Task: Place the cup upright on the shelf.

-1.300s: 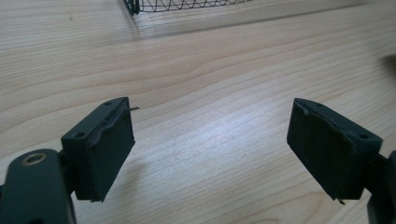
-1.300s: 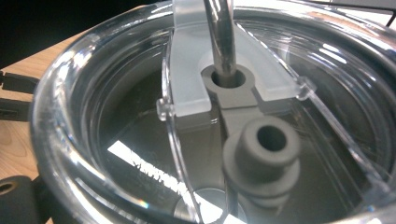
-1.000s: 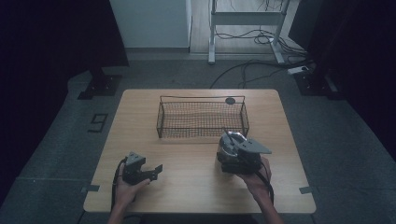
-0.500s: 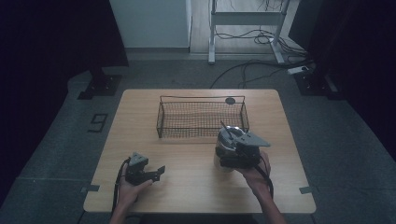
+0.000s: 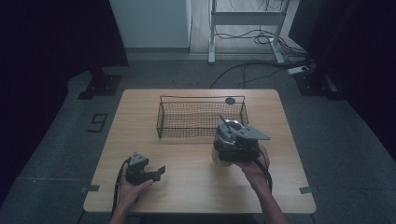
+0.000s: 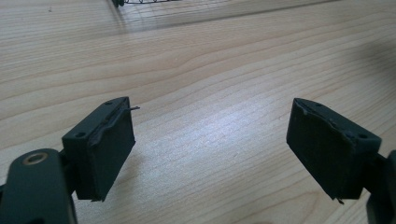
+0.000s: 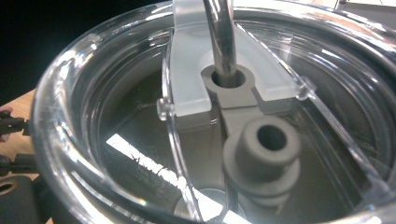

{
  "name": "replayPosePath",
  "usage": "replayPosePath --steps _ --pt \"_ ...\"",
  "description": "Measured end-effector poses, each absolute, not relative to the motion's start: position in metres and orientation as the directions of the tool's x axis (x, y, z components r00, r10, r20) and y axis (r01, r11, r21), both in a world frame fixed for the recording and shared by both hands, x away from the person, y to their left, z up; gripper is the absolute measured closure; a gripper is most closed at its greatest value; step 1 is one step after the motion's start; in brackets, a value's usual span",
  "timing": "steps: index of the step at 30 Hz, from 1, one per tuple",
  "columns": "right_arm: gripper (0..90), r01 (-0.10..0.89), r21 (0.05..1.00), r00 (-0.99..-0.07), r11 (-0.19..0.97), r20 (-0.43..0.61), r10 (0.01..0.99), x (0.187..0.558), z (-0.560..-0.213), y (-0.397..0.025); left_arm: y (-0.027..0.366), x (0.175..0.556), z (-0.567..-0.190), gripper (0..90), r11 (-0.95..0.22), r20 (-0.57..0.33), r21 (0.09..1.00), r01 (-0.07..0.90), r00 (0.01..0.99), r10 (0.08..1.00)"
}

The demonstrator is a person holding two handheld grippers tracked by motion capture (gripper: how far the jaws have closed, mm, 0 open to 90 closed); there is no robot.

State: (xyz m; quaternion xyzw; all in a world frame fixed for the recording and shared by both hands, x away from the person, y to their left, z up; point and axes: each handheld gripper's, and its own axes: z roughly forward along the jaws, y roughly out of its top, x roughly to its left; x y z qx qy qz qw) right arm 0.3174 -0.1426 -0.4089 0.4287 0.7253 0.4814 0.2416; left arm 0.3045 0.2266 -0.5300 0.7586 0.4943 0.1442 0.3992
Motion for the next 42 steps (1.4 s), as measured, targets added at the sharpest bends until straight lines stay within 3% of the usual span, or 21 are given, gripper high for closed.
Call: replayPosePath --steps 42 --pt "3.4 0.404 0.901 -0.501 0.157 0.075 0.862 0.372 -0.366 -0.138 0.229 0.301 -0.523 15.4 -0.178 -0.191 0.762 0.623 0.479 0.857"
